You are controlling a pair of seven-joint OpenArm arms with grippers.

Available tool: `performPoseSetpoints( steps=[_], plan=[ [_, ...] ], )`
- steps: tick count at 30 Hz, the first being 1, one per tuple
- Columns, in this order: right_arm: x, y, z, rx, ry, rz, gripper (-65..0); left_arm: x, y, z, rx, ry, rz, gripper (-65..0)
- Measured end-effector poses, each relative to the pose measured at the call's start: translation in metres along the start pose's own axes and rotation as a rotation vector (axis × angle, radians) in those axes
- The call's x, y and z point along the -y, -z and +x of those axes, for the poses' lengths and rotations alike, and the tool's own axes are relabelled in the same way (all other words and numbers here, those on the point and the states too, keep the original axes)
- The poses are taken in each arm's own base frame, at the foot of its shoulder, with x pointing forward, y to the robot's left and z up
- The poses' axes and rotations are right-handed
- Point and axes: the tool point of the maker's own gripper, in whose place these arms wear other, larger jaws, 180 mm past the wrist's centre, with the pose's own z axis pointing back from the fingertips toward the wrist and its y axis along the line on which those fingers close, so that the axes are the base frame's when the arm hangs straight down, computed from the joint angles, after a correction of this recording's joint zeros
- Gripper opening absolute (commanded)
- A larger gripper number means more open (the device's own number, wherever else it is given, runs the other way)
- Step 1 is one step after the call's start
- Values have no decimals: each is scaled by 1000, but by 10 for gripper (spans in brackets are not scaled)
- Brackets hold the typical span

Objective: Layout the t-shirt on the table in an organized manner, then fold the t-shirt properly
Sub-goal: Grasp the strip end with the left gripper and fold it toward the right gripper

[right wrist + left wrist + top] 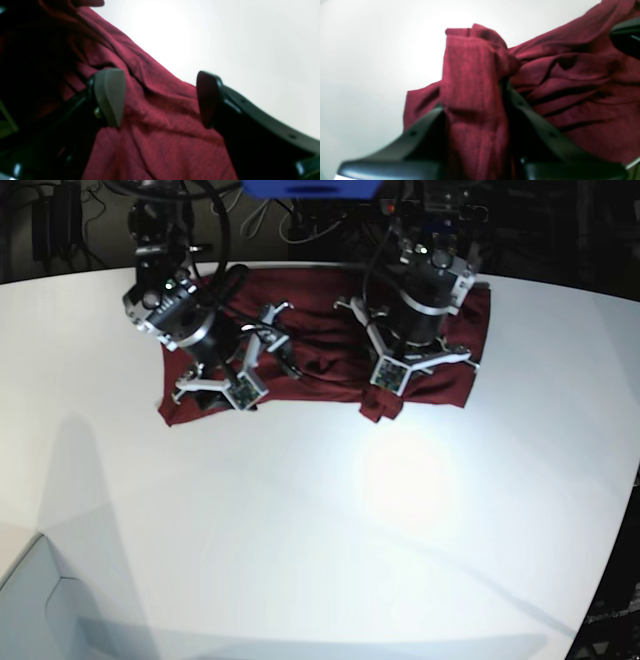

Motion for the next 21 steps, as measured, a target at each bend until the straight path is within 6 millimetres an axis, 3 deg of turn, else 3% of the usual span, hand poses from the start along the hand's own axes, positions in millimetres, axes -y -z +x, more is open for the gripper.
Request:
performPoseSetpoints(
  steps=[6, 13, 17, 21],
  plan=[
    [0, 0, 0, 1, -1, 1, -206, 7, 5, -15, -44, -4, -22, -624],
    [-1, 0, 0, 0, -1, 2, -206, 8, 4, -13, -36, -10, -24, -398],
    [-1, 0, 0, -1, 0, 3, -206, 16, 4, -8, -24, 3, -49, -378],
    [-1, 0, -1, -3, 0, 3, -206, 37, -2, 12, 40, -25, -119, -375]
  ],
)
